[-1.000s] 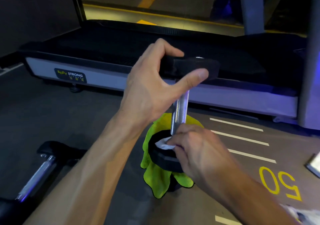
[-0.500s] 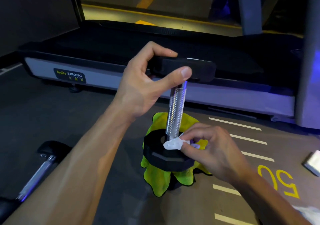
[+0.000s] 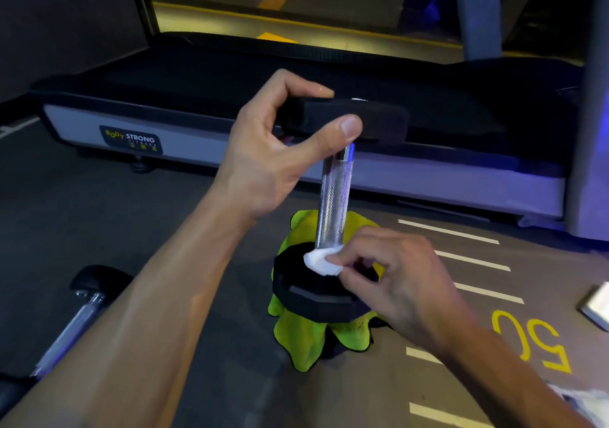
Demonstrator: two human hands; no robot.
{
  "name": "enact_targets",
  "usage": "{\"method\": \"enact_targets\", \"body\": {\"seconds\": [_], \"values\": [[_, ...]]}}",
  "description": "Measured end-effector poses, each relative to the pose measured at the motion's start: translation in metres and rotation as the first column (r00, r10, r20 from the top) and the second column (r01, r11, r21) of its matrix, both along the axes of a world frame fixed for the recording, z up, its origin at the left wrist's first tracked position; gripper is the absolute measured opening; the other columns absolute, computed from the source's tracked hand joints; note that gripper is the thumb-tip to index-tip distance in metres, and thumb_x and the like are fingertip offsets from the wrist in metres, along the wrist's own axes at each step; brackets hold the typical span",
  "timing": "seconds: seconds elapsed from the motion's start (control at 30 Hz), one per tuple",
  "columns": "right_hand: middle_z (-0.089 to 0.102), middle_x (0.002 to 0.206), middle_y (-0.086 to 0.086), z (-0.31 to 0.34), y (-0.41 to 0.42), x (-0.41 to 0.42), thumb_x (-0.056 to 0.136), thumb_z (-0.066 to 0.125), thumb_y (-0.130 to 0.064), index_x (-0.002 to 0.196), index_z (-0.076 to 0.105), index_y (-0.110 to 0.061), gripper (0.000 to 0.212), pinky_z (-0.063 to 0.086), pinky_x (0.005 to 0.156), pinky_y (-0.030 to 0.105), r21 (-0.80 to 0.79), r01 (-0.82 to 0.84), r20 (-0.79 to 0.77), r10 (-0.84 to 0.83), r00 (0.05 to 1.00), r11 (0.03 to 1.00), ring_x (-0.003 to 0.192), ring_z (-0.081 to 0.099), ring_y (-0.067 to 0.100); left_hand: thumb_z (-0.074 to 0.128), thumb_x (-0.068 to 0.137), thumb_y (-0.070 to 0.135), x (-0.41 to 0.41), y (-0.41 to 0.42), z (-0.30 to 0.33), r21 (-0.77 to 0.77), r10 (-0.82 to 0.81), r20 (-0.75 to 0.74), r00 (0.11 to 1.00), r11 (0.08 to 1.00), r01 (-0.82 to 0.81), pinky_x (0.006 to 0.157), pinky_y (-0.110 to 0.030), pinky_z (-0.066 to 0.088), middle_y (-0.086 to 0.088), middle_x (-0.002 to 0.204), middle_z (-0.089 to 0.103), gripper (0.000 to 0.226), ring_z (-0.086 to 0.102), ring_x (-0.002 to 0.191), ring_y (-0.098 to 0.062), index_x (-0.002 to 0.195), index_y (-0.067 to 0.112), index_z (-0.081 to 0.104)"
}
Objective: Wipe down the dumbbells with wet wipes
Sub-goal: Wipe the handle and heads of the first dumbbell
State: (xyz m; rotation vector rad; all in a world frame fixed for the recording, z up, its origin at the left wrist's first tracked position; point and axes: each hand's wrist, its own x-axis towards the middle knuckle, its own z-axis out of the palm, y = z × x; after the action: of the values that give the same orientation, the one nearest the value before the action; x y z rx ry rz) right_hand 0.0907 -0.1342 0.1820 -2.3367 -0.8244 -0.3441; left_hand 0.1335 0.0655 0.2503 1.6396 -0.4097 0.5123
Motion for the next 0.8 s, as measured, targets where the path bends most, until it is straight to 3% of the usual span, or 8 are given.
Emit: {"method": "enact_targets", "body": {"seconds": [0.1,0.23,0.4,0.53,0.63,0.8], "values": [[0.065,0.077,-0.011,0.018,0.006,0.010,0.082,0.074,-0.016,0.085,0.076,-0.021,0.005,0.049,0.067,0.024,-0.015,-0.012,0.077,0.013,0.997,1.000,0.070,0.059,0.005,0.084,0.085,0.031,0.001,-0.003,0.000,-0.020,-0.009,-0.004,1.000,1.000,0.009,0.083,-0.020,0.052,0.002,0.102,0.071,0.029,0.064,0.090,-0.004,0.104,0.024,0.064],[0.066,0.087,-0.002,0.029,0.018,0.021,0.088,0.075,-0.006,0.094,0.076,-0.013,0.010,0.049,0.073,0.020,0.234,0.161,0.316,-0.232,0.920,0.959,0.076,0.062,0.010,0.085,0.085,0.025,-0.001,-0.006,0.001,-0.016,-0.020,-0.003,1.000,1.000,0.020,0.081,-0.018,0.051,0.003,0.101,0.070,0.028,0.063,0.088,-0.002,0.103,0.022,0.063],[0.068,0.094,-0.005,0.004,0.016,0.001,0.086,0.076,-0.002,0.099,0.078,-0.015,0.018,0.051,0.076,0.021,0.180,0.135,0.241,-0.177,0.954,0.974,0.080,0.059,0.000,0.084,0.080,0.038,0.000,-0.004,0.000,-0.035,-0.013,-0.007,1.000,0.999,0.013,0.082,-0.020,0.051,0.006,0.100,0.070,0.034,0.064,0.088,-0.003,0.104,0.023,0.065],[0.069,0.091,0.002,0.033,0.019,0.027,0.089,0.072,-0.005,0.098,0.077,-0.010,0.011,0.053,0.074,0.031,0.281,0.183,0.346,-0.277,0.896,0.942,0.081,0.065,0.014,0.084,0.083,0.034,0.001,-0.005,0.001,-0.036,-0.031,-0.030,0.999,0.999,0.030,0.081,-0.018,0.050,0.007,0.101,0.070,0.032,0.063,0.088,0.000,0.105,0.022,0.064],[0.068,0.101,0.000,0.025,0.030,0.021,0.092,0.072,-0.003,0.105,0.078,-0.008,0.016,0.052,0.081,0.019,0.372,0.221,0.300,-0.342,0.890,0.902,0.090,0.065,0.006,0.083,0.081,0.041,0.002,-0.002,0.002,-0.028,-0.013,-0.036,0.999,1.000,0.012,0.083,-0.020,0.050,0.006,0.102,0.072,0.034,0.064,0.091,-0.001,0.105,0.026,0.065],[0.068,0.107,0.002,0.016,0.026,0.012,0.090,0.075,-0.002,0.108,0.078,-0.009,0.020,0.048,0.087,0.010,0.290,0.171,0.320,-0.264,0.910,0.942,0.098,0.061,-0.002,0.085,0.082,0.039,0.002,0.001,-0.001,-0.050,-0.007,-0.044,0.999,0.999,0.004,0.082,-0.019,0.051,0.001,0.102,0.073,0.034,0.064,0.091,0.000,0.106,0.025,0.065]]}}
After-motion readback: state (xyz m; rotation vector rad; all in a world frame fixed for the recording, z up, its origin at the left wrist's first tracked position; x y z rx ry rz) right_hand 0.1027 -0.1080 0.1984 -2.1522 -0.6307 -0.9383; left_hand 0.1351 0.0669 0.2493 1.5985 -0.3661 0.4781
